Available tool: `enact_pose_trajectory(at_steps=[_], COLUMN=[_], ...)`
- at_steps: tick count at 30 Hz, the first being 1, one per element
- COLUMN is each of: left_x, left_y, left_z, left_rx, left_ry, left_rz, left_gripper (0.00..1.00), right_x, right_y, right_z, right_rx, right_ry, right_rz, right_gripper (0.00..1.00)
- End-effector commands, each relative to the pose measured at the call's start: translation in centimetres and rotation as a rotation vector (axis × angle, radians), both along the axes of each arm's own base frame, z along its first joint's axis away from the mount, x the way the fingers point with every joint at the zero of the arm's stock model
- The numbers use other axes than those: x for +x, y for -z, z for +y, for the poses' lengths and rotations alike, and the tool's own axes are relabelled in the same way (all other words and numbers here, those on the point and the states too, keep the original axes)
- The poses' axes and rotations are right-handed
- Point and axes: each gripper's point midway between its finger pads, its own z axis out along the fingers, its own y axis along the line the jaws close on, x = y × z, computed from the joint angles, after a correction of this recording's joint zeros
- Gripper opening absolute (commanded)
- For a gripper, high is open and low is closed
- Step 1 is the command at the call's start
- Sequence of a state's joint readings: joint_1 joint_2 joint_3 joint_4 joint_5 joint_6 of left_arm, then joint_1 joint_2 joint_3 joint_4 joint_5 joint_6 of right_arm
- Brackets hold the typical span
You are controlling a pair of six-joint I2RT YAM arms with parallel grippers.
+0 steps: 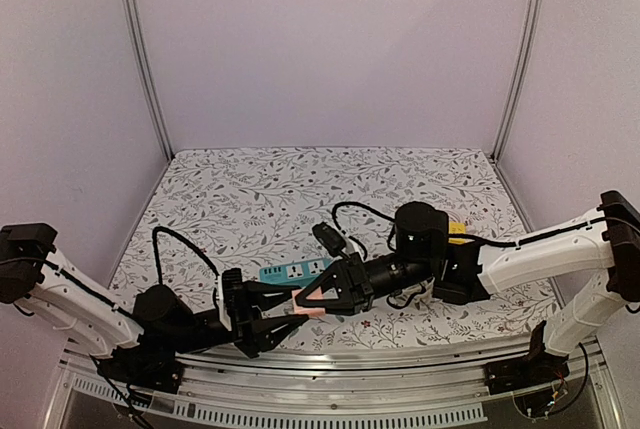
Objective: Insert the plug
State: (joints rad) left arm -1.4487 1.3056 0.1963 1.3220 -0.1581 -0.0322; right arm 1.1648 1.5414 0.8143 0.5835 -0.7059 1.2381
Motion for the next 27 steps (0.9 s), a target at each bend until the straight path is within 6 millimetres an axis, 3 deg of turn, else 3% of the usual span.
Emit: enact_pose_trajectory(at_steps=[1, 6, 8, 9, 12, 14, 16, 22, 27], left_x=[-0.3, 0.2, 0.3, 0.4, 1.0, 1.5, 1.9, 2.6, 4.2], left_y=[-0.9, -0.6, -0.4, -0.3, -0.2, -0.1, 0.0, 0.1, -0.2], left_z=[0.1, 0.1, -0.1, -0.2, -0.2, 0.0, 0.2, 0.2, 1.5], left_rx=[-0.048, -0.036, -0.022, -0.012, -0.002, -0.003, -0.004, 0.018, 0.012], left_ry=[0.005, -0.025, -0.035, -0.038, -0.075, -0.105, -0.130, -0.166, -0.271], left_rz=[0.006, 0.007, 0.009, 0.009, 0.023, 0.035, 0.046, 0.072, 0.125], left_gripper=[0.00, 0.00, 0.06, 0.15, 0.57, 0.73, 0.83, 0.89, 0.90], right_x=[-0.1, -0.2, -0.1, -0.1, 0.3, 1.1, 2.1, 4.2, 8.5], right_y=[-1.7, -1.8, -1.9, -2.0, -1.9, -1.5, -1.5, -1.4, 0.6], right_z=[0.1, 0.3, 0.3, 0.3, 0.4, 0.4, 0.2, -0.5, -2.7], right_rx=[0.027, 0.010, 0.006, 0.005, -0.013, -0.057, -0.089, -0.159, -0.420], right_ry=[0.011, 0.020, 0.022, 0.024, 0.044, 0.092, 0.146, 0.205, 0.346], right_rz=[-0.039, -0.042, -0.047, -0.050, -0.062, -0.080, -0.128, -0.233, -0.410], right_gripper=[0.24, 0.19, 0.13, 0.09, 0.02, 0.00, 0.00, 0.00, 0.00])
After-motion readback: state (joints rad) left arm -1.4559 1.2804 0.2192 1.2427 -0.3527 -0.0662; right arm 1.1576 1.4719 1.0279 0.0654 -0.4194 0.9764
